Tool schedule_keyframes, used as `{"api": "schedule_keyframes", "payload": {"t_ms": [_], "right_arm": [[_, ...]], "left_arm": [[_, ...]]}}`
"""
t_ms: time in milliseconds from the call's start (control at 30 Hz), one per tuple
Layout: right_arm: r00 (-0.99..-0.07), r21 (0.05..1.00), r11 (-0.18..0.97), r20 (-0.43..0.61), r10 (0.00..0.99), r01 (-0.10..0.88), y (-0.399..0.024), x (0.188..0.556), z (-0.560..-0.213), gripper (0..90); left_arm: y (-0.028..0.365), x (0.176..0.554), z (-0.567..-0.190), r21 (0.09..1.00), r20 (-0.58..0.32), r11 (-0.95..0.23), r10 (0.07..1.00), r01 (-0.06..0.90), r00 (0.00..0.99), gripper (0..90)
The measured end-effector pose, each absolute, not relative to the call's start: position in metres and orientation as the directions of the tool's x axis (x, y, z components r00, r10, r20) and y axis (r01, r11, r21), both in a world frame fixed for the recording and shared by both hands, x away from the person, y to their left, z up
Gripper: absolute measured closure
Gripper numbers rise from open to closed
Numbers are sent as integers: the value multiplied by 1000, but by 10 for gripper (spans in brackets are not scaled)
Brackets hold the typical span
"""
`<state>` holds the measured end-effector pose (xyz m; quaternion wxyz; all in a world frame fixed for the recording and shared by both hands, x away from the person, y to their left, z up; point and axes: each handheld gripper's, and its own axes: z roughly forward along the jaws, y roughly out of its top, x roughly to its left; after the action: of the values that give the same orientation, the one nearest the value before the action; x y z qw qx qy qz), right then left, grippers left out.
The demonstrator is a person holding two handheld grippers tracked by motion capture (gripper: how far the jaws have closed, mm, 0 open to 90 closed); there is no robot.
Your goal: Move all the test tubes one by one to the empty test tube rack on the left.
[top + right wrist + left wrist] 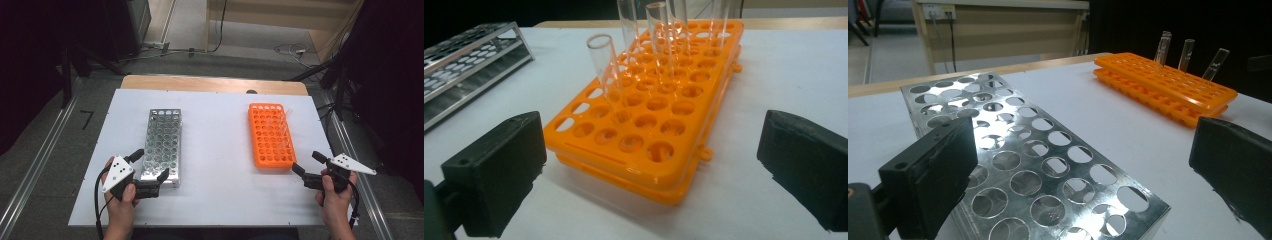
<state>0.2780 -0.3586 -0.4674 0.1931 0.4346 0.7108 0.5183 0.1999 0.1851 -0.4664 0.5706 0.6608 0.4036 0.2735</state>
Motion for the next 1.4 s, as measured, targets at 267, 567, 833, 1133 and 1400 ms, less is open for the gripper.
{"api": "schedule_keyframes", "payload": {"t_ms": [267,567,833,1133,1400], "right_arm": [[-567,895,108,178,804,433,-338,283,-461,150],[-555,871,131,179,813,473,-315,300,-469,484],[-526,861,176,120,842,477,-300,311,-481,672],[-508,883,201,48,860,425,-289,315,-487,739],[-541,886,188,81,837,423,-296,317,-482,744]], "left_arm": [[181,202,-466,974,-102,-27,833,224,544,0],[175,202,-464,974,-107,-26,823,226,558,0],[174,202,-461,975,-108,-22,824,222,556,0],[170,203,-452,976,-108,-19,821,216,561,0],[159,211,-440,975,-86,-47,824,219,560,0]]}}
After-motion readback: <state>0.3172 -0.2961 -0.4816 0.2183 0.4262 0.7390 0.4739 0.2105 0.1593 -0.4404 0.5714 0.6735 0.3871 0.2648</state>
